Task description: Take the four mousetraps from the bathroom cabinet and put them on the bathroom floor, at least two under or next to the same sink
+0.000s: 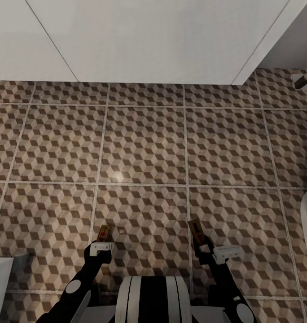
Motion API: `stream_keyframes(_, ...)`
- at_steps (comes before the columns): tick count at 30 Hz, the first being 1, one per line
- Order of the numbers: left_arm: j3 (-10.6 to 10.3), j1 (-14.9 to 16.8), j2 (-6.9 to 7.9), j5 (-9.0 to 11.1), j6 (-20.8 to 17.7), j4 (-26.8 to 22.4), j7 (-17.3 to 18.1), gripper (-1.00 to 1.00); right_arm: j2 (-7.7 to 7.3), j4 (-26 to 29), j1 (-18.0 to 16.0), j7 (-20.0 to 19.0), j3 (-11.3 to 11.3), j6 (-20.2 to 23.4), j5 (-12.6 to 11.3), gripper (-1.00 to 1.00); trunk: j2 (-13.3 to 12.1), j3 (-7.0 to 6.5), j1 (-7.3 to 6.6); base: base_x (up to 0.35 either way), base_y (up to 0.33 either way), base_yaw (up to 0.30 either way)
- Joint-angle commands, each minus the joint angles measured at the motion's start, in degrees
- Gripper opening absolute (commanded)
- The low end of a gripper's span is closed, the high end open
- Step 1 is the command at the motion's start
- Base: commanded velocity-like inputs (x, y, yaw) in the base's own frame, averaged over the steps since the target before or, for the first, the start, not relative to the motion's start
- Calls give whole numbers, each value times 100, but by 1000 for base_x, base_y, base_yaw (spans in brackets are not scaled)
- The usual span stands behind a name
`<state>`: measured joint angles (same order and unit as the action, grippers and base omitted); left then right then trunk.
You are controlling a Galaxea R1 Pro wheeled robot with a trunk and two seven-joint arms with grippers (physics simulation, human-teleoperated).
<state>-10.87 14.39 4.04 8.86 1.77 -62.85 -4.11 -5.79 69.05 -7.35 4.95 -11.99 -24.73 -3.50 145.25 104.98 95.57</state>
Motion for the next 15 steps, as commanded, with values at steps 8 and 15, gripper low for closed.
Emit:
stream_keyframes(8,-29,2,9,37,16,13,-47,-100,-1,81,-3,45,-30,-13,-40,-100,1,2,-1,0,0,0)
stream_keyframes(15,-45,2,7,37,16,30,-46,-100,23,118,-3,123,-23,-9,-47,-100,1,0,-1,0,0,0)
